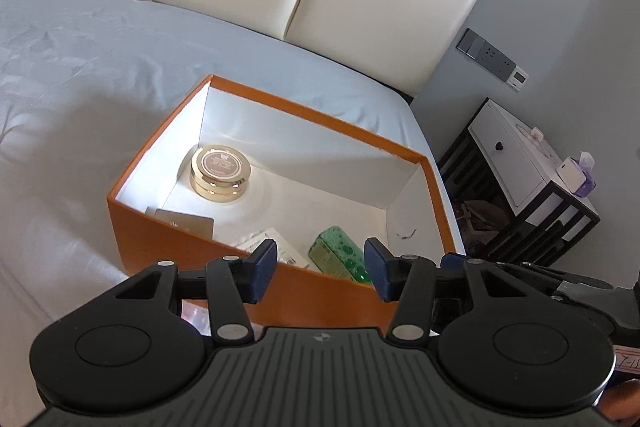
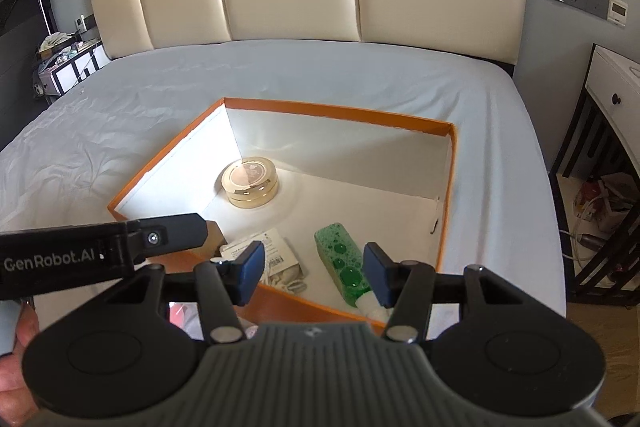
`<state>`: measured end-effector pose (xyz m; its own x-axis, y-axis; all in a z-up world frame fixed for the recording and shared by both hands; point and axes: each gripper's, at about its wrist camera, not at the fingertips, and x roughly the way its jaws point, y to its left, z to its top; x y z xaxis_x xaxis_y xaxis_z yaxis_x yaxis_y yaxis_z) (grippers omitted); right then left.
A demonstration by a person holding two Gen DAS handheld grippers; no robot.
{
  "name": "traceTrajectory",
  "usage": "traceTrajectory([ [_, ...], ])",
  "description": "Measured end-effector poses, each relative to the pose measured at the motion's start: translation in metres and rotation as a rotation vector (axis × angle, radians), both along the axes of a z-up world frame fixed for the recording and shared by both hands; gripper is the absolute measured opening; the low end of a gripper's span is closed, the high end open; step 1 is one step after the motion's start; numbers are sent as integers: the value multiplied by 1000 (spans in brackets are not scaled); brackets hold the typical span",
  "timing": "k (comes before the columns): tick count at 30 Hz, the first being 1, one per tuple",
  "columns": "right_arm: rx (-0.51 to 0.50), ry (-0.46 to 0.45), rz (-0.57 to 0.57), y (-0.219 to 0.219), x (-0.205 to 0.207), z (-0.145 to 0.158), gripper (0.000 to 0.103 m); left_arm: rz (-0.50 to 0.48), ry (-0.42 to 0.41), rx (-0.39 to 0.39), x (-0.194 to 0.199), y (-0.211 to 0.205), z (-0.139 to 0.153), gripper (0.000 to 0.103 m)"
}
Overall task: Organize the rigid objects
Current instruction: 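Grasp the pink squeeze bottle with the left tool while the right tool grips the silver-lidded jar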
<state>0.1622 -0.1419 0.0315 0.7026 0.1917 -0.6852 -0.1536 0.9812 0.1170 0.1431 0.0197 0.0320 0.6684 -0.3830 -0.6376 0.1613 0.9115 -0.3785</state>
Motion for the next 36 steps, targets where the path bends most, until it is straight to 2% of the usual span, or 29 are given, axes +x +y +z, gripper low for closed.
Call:
traceTrajectory([
  [11, 48, 63, -62, -30, -51, -21, 56, -73, 130, -42, -33, -7, -33, 54],
  [17, 51, 131, -104, -42, -65, -43, 56, -94, 181, -123, -46, -6, -53, 53],
  [24, 73, 200, -147, -57, -78, -67, 54, -78, 212, -170, -56, -3, -74, 52],
  [33, 149, 256, -173, -69, -84, -86, 54, -70, 254, -144, -54, -19, -87, 54],
  [36, 148, 258, -177, -71, -81, -88, 54, -72, 254, -135, -52, -26, -89, 57],
])
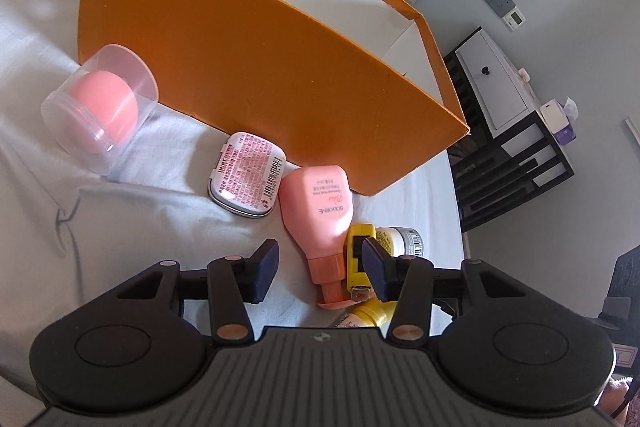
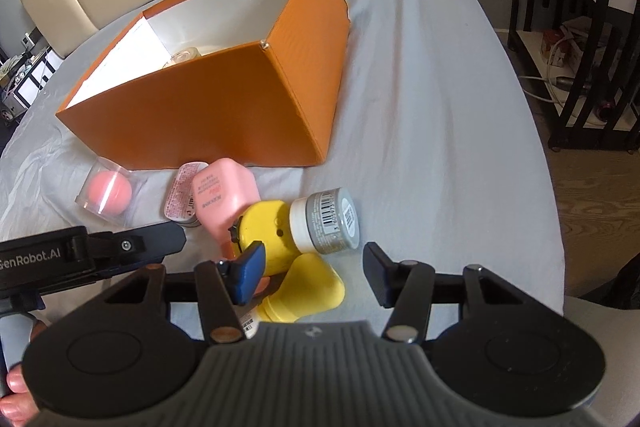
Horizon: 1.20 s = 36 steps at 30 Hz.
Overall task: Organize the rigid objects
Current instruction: 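Grasp the pink squeeze bottle with the left tool while the right tool grips the silver-lidded jar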
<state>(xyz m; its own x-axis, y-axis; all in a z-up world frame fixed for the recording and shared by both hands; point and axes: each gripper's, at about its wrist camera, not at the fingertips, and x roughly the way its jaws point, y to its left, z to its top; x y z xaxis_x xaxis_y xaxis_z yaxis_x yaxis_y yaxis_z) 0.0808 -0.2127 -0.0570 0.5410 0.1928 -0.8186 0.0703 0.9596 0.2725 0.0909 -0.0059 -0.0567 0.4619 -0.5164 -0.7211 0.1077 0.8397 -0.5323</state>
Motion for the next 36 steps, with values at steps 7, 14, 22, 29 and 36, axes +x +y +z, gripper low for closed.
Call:
traceTrajectory([
  [7, 8, 1, 5, -2, 6, -5, 54, -8, 28, -6, 6, -17, -9, 62],
  [14, -6, -10, 23, 1, 18, -10, 49, 41, 58, 8, 20, -27, -16, 66],
  [22, -1, -7, 31, -2, 27, -15, 39, 85, 58, 128, 37, -43, -19, 65],
  [29, -20, -17, 44, -2, 32, -13, 37, 64, 56, 163, 41, -49, -21, 55],
  [36, -18, -57, 48, -4, 23, 2, 36, 57, -8, 165, 24, -40, -2, 54],
])
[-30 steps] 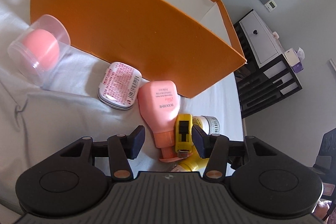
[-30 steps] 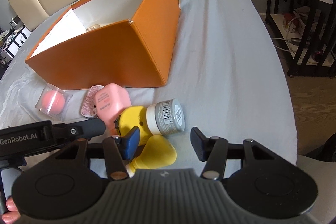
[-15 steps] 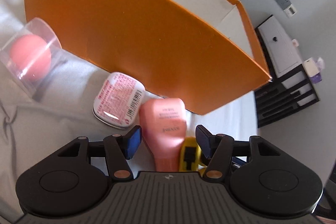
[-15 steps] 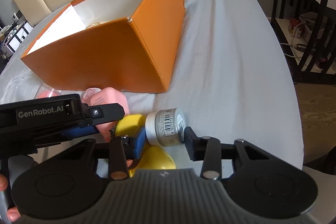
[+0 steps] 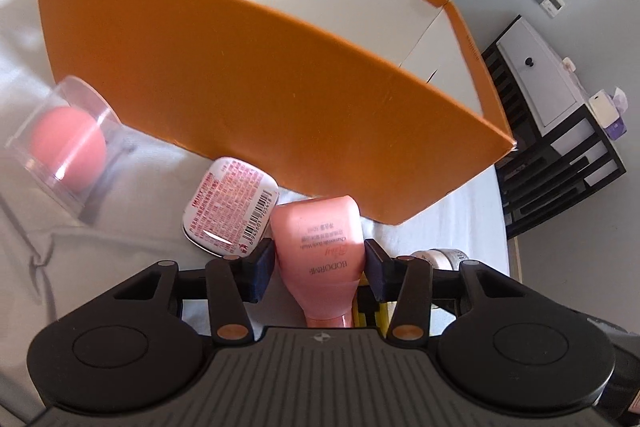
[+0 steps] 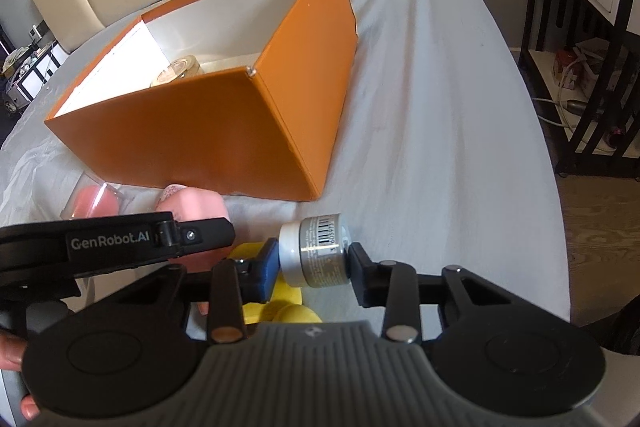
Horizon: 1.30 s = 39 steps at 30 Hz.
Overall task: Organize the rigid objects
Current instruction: 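Grasp the pink squeeze bottle with the left tool while the right tool grips the silver-lidded jar, then carry the pink bottle and jar into the orange box and release both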
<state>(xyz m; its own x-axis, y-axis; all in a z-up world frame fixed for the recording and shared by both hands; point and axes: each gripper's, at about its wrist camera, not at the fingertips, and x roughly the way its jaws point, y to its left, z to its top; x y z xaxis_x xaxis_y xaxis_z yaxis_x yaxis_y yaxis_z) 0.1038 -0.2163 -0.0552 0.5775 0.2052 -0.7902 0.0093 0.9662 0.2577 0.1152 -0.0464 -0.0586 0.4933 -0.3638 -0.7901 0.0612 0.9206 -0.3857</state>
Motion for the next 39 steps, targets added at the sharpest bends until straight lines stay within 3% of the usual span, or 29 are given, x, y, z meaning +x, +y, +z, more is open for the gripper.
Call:
traceTrajectory([
  [12, -1, -161, 78, 11, -13, 56, 36, 31, -219, -12, -29, 19, 69, 52],
  [20, -36, -261, 157, 30, 4, 95, 36, 33, -349, 0, -22, 25, 105, 51],
  [27, -44, -277, 158, 34, 26, 109, 36, 62, -323, -95, 1, 54, 108, 51],
  [33, -43, -269, 153, 33, 48, 110, 36, 48, -348, -108, 25, 56, 119, 51],
  [39, -83, -204, 178, 37, 79, 94, 36, 53, -263, -104, 63, 40, 105, 51],
])
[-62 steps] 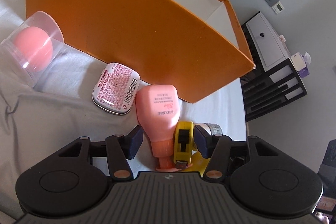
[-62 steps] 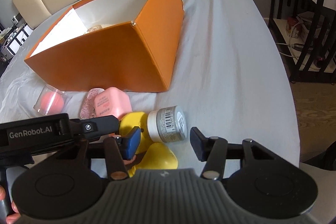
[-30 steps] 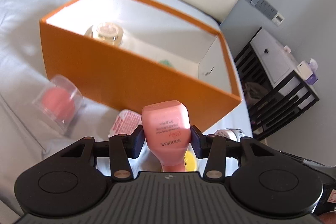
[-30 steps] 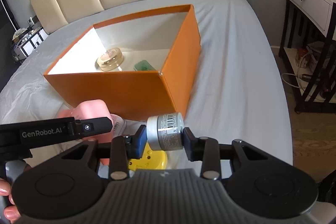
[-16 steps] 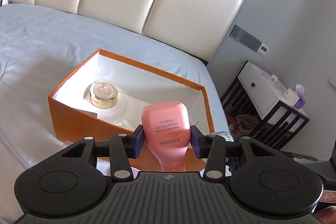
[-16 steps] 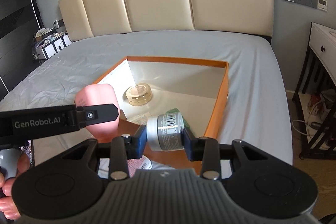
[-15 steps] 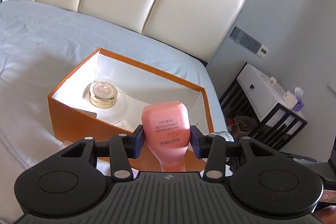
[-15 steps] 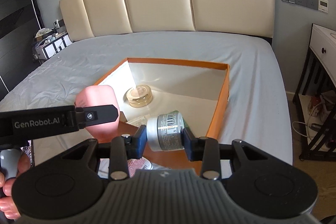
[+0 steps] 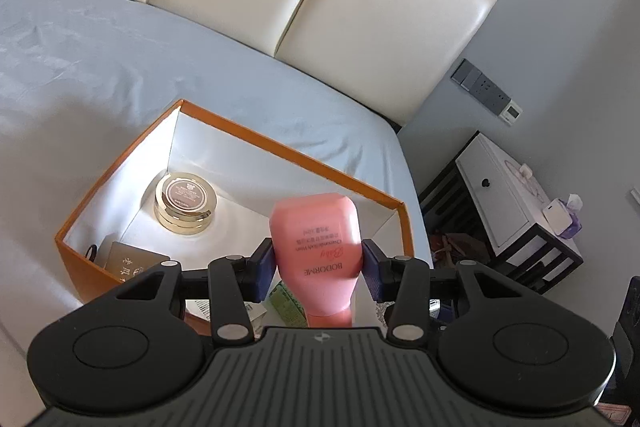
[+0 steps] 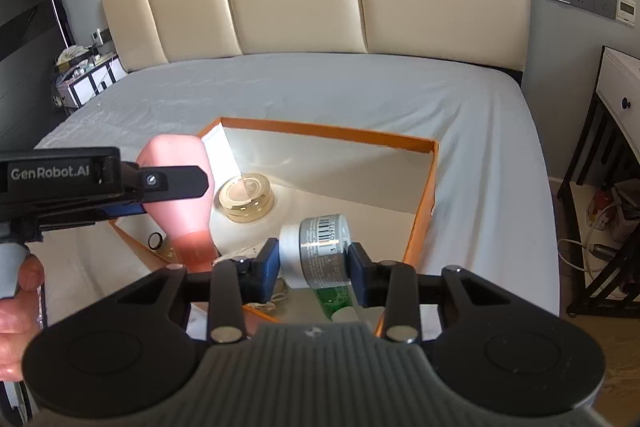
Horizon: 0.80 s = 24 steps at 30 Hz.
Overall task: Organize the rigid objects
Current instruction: 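Carry the pink bottle and jar into the orange box and release both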
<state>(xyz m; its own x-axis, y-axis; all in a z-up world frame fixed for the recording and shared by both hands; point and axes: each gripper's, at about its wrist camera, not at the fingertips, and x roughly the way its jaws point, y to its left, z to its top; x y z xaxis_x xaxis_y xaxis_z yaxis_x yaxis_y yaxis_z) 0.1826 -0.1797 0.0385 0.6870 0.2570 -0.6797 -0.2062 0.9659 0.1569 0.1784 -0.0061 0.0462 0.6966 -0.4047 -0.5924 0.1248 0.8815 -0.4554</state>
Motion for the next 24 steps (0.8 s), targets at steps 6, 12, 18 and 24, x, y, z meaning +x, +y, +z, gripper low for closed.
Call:
traceTrajectory([
  [6, -74, 75, 40, 5, 27, -22, 36, -46, 136, 16, 31, -16, -32, 51],
  [12, -128, 136, 96, 13, 44, -35, 37, -61, 227, 74, 42, -22, -54, 51],
  [18, -184, 163, 117, 23, 50, -42, 34, -90, 232, 144, 42, -28, -58, 51],
  [24, -205, 168, 115, 25, 51, -42, 31, -100, 236, 175, 44, -31, -59, 51],
])
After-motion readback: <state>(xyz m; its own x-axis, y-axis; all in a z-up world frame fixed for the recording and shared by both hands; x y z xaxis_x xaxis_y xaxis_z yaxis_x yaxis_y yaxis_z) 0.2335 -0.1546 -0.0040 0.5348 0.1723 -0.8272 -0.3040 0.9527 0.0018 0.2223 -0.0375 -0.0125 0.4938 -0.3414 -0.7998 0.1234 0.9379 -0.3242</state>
